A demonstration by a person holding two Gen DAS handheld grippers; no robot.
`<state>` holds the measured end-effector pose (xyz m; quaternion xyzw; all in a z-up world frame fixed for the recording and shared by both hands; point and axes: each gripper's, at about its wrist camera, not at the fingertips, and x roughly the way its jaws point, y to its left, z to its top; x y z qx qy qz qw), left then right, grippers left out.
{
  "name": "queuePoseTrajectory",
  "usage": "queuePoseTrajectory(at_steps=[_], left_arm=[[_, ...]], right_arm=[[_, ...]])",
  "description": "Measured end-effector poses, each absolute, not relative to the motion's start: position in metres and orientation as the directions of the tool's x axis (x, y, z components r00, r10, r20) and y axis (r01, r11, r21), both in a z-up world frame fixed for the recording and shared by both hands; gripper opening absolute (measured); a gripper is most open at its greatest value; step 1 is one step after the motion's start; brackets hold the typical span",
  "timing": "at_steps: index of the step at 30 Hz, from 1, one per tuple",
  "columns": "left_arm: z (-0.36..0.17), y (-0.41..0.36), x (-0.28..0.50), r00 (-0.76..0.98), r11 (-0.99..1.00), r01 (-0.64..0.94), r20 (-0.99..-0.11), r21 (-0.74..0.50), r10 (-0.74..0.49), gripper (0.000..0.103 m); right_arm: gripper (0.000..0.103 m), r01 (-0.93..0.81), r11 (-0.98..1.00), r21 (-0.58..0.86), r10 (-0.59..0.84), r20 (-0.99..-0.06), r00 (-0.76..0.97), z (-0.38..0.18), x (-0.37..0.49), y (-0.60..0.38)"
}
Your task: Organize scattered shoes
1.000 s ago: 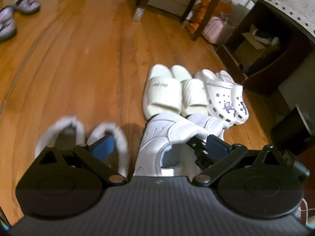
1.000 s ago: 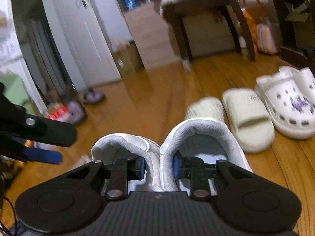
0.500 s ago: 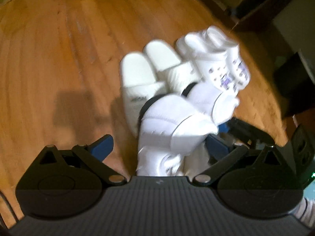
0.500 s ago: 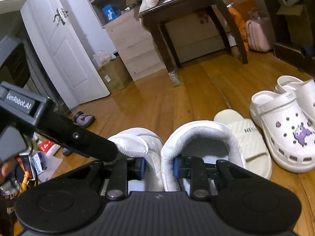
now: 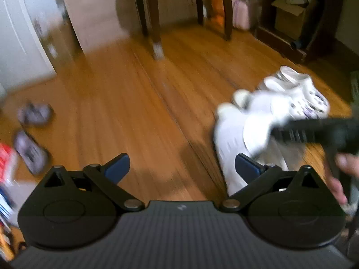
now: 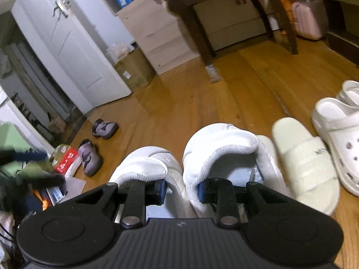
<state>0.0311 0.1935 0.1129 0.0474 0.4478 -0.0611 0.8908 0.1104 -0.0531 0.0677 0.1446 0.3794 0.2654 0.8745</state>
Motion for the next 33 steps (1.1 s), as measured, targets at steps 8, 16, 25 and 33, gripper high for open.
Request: queuePoseTrajectory(at_steps=[8,16,25,33], left_arm=[[0.073,0.244,0.032,0.604,0.984,0.164,-0.78,-0.075,-0.161,0.102],[0.051,0.239,0.053,0.593,0.955,0.267,-0.758,-0.131,-0.27,0.102],[0.018,0.236,0.087,0.534,0.924,0.316,-0.764,-0.217,-0.362,0.102],[-0.019,0.258,0.12,0.497,0.928,0.201,-0.783,-0.314,-0.373,0.102]], right_arm=[[0.027,-0.396,0.809,0.434,0.588,-0.598,0.544,0.079,0.139,0.002],[0.027,-0.332,0.802,0.497,0.597,-0.629,0.499,0.084,0.185,0.033],[0.027,-0.184,0.877,0.445,0.481,-0.802,0.354,0.061,0.263,0.086],[0.024,0.05,0.892,0.449,0.433,-0.882,0.186,0.019,0.322,0.118]])
